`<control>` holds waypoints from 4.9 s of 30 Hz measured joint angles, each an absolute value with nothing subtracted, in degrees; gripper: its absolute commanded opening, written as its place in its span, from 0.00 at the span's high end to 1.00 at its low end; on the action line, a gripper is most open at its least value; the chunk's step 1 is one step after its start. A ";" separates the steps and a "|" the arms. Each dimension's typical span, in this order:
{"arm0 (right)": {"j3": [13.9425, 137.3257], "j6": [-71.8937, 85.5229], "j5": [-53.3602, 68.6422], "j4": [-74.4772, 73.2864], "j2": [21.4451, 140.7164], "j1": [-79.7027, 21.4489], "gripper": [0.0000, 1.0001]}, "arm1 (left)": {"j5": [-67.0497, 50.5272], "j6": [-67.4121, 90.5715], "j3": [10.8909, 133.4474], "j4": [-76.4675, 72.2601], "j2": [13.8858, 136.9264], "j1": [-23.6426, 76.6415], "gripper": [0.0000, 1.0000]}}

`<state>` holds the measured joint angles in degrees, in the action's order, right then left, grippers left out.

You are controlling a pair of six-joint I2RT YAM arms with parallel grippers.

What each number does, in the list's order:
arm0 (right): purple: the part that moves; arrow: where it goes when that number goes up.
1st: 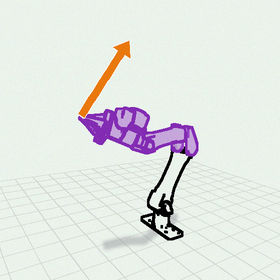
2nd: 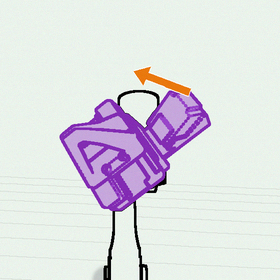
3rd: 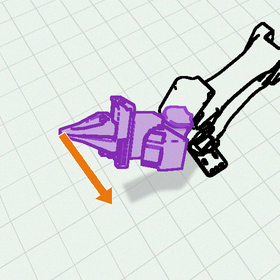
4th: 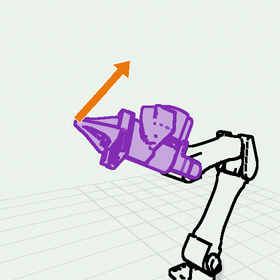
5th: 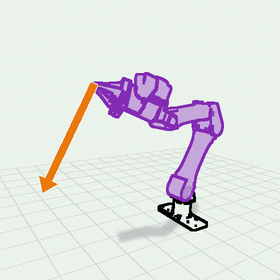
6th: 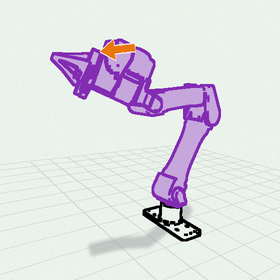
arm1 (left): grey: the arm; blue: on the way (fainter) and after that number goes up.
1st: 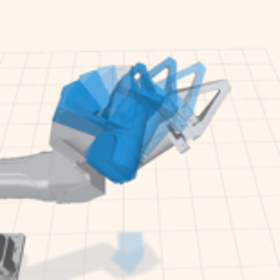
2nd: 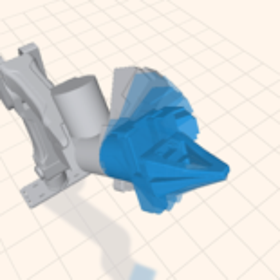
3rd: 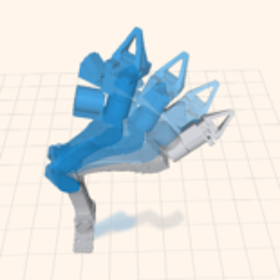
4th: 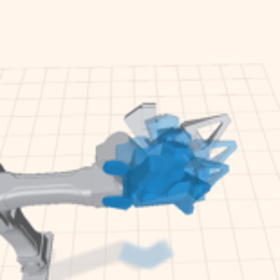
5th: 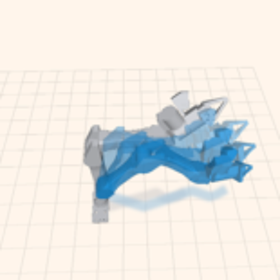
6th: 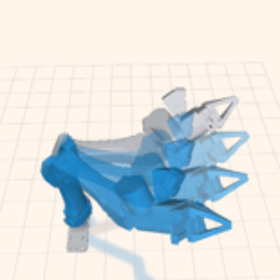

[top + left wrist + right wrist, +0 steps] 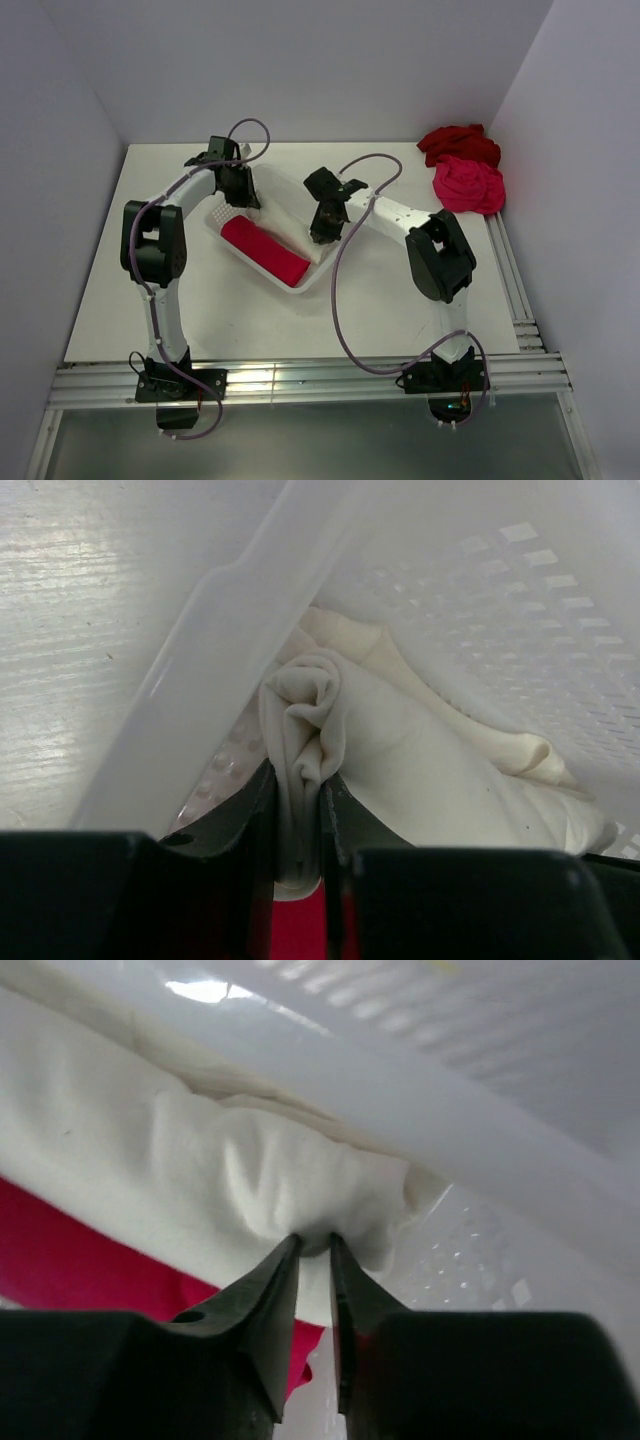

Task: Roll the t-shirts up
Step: Place the rolled tshirt into the container

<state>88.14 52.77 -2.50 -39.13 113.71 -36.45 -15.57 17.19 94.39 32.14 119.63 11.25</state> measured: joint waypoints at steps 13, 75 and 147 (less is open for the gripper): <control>89.56 54.87 -7.14 -44.36 114.98 -36.77 0.83 | -12.49 17.04 96.84 35.44 119.63 12.03 0.51; 89.36 55.90 -3.95 -43.51 115.00 -34.96 0.69 | -16.60 19.99 99.53 35.62 120.99 11.31 0.50; 101.86 53.52 2.70 -35.55 120.18 -40.25 1.00 | 2.87 34.94 65.28 40.34 55.53 13.39 0.08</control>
